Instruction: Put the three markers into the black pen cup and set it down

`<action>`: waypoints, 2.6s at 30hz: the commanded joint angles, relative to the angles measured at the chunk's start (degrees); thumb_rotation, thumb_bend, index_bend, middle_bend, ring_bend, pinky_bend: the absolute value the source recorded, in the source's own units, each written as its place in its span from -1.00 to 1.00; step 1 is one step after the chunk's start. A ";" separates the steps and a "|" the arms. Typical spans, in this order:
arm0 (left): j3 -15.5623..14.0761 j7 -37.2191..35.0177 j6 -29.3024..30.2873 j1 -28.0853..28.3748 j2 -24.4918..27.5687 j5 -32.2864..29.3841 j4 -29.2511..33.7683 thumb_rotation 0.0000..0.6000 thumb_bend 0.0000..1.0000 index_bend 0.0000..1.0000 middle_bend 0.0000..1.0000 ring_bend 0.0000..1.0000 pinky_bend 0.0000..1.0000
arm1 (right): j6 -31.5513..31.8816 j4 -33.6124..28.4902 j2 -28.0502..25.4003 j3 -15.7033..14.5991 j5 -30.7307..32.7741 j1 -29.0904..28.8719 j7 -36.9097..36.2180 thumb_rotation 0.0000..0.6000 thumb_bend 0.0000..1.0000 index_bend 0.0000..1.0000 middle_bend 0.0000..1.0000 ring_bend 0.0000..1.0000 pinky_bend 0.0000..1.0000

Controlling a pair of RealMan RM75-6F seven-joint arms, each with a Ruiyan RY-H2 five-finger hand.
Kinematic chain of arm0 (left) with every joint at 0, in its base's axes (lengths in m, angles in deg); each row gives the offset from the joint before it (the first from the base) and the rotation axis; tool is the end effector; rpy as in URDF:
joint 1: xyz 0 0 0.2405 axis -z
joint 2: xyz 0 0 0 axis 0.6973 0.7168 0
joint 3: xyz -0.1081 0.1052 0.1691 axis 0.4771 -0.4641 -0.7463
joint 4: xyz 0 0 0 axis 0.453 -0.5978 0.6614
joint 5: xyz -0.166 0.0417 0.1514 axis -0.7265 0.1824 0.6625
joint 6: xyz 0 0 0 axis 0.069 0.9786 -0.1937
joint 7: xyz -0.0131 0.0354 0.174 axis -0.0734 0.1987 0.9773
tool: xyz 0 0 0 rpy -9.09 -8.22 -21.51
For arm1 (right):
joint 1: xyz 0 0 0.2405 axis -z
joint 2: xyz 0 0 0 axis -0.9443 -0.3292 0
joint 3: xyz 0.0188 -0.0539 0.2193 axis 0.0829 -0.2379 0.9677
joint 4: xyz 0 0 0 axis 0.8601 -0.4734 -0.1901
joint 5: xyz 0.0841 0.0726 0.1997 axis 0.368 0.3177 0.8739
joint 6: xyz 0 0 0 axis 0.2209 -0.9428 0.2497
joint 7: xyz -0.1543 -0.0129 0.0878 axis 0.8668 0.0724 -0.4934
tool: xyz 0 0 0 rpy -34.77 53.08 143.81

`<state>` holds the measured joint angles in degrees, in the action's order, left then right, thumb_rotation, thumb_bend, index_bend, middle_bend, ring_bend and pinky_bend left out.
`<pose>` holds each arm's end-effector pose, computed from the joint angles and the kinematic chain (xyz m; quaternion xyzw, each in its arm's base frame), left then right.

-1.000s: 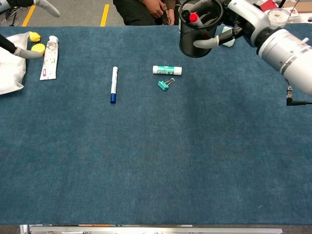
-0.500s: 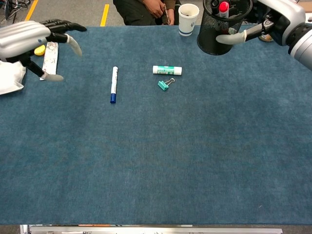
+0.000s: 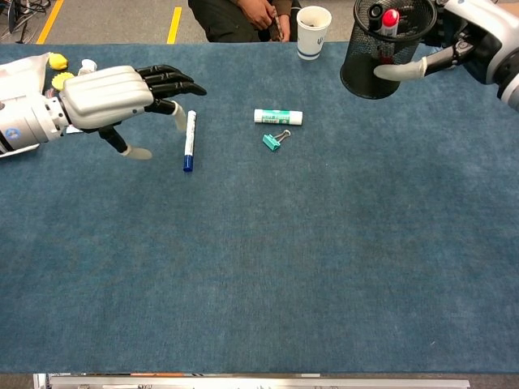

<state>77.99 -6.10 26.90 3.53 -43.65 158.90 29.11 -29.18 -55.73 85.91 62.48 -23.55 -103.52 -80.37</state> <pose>-0.1615 0.3685 -0.0094 -0.8750 -0.1505 -0.3900 0.2441 -0.1546 -0.3569 0.0465 0.5170 -0.6179 0.5445 0.2333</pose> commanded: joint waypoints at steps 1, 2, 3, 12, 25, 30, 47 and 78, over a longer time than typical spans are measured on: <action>-0.62 0.74 -0.92 1.43 -1.79 0.24 -2.40 1.00 -0.62 -0.28 -0.88 -1.00 -0.91 | -0.02 0.13 -0.07 -0.25 -0.13 0.16 -0.30 1.00 -0.68 -0.22 -0.29 -0.45 -0.40; -0.76 0.94 -1.10 1.77 -2.29 0.30 -3.22 1.00 -0.61 -0.28 -0.88 -1.00 -0.91 | -0.02 0.17 -0.10 -0.32 -0.16 0.21 -0.44 1.00 -0.67 -0.22 -0.29 -0.45 -0.40; -0.95 1.17 -1.37 2.12 -2.78 0.38 -4.08 1.00 -0.61 -0.28 -0.89 -1.00 -0.91 | -0.01 0.24 -0.09 -0.37 -0.19 0.24 -0.49 1.00 -0.67 -0.22 -0.29 -0.45 -0.40; -3.54 2.32 -2.49 4.50 -7.54 1.33 -13.01 1.00 -0.59 -0.28 -0.89 -1.00 -0.91 | -0.26 0.71 0.12 -0.81 -0.21 0.36 -1.05 1.00 -0.67 -0.22 -0.29 -0.45 -0.40; -7.37 1.01 -1.74 6.68 -12.68 2.34 -21.38 1.00 -0.59 -0.22 -0.89 -1.00 -0.91 | -0.97 1.39 0.72 -0.74 0.95 0.23 -0.90 1.00 -0.68 -0.22 -0.29 -0.45 -0.40; -8.50 1.56 -2.25 7.41 -13.84 2.38 -23.32 1.00 -0.59 -0.19 -0.89 -1.00 -0.91 | -1.13 1.82 0.84 -0.70 1.15 0.29 -1.22 1.00 -0.68 -0.22 -0.29 -0.45 -0.40; -11.14 4.15 -3.36 8.44 -16.20 1.85 -26.75 1.00 -0.59 -0.12 -0.89 -1.00 -0.91 | -1.67 3.20 1.11 -0.72 0.92 0.38 -2.80 1.00 -0.68 -0.22 -0.29 -0.45 -0.40; -12.87 4.10 -5.07 8.04 -18.88 -0.41 -30.09 1.00 -0.59 0.04 -0.90 -1.00 -0.91 | -1.81 4.48 1.60 -0.90 0.59 0.55 -3.83 1.00 -0.68 -0.22 -0.29 -0.45 -0.40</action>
<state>65.15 -1.99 21.86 11.56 -62.52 158.51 -0.95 -30.99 -51.27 87.50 61.57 -22.96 -102.97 -84.19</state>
